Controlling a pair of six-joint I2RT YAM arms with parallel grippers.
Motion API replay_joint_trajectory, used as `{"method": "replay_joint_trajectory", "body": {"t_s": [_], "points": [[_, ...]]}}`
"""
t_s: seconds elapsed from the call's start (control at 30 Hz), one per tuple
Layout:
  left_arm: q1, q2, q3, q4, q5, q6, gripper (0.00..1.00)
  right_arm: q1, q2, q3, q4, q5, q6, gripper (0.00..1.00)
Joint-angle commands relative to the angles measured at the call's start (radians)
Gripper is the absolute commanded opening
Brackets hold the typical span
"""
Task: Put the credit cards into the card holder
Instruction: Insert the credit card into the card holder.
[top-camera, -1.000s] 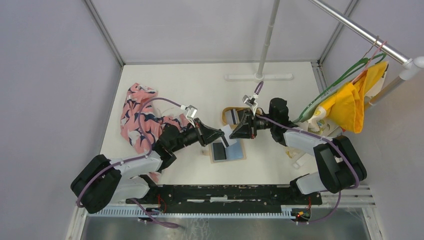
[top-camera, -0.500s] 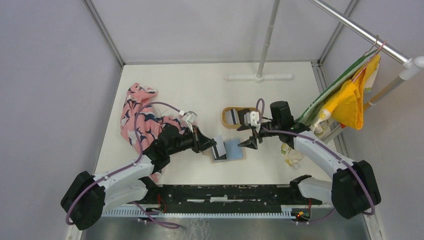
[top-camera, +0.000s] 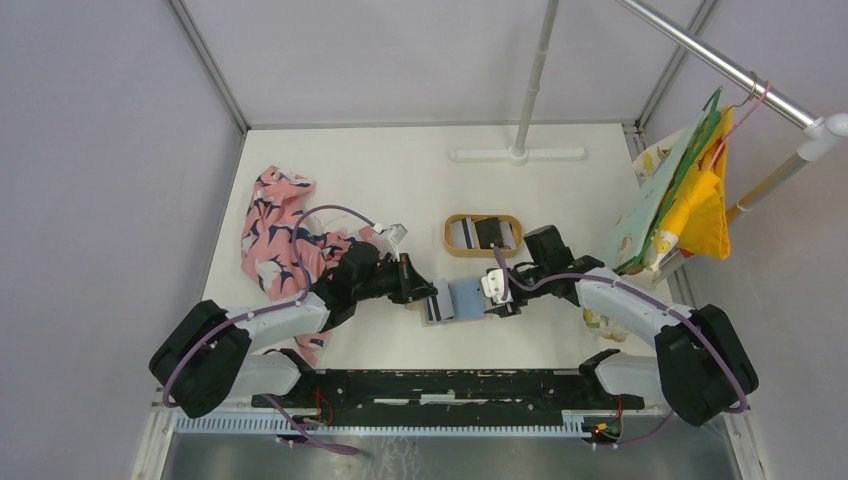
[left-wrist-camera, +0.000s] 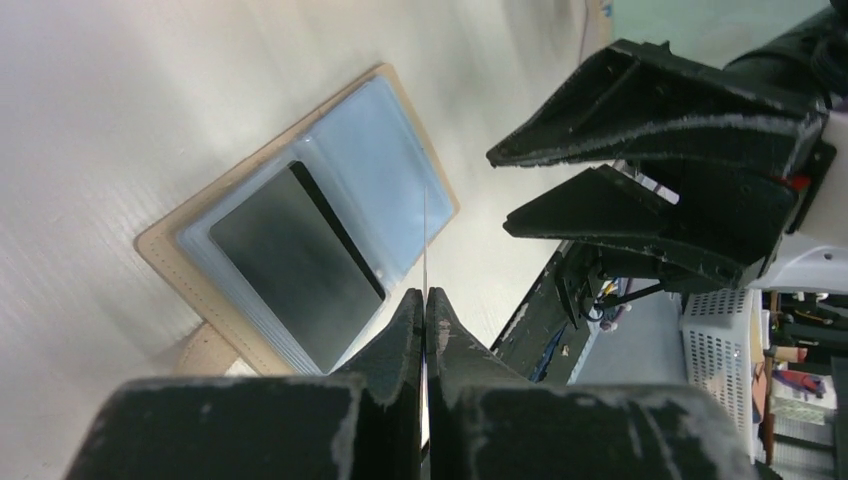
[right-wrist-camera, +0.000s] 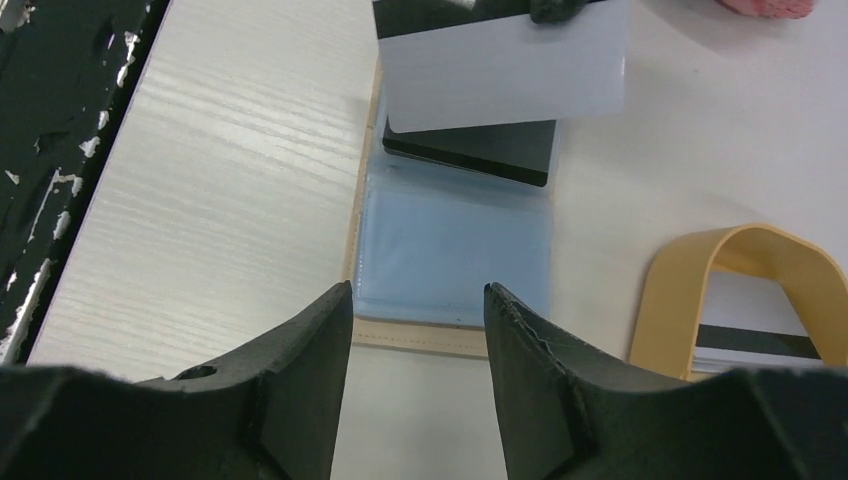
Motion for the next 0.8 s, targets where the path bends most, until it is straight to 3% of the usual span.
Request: {"method": "replay_joint_trajectory", "body": {"t_s": [0.0,0.3,0.77], "points": [[0.014,0.062,0.019,0.129,0.01,-0.079,0.02,0.045,0.029,0.004,0.001,0.075,-0.062,0.56],[0.023,0.184,0.038,0.19,0.019,-0.102,0.02,0.147,0.104,0.012,0.016,0.186,-0.05,0.51],[0.038,0.237,0.009,0.293,0.025,-0.13,0.02,0.179,0.166,0.044,-0.012,0.318,-0.043,0.43]]}}
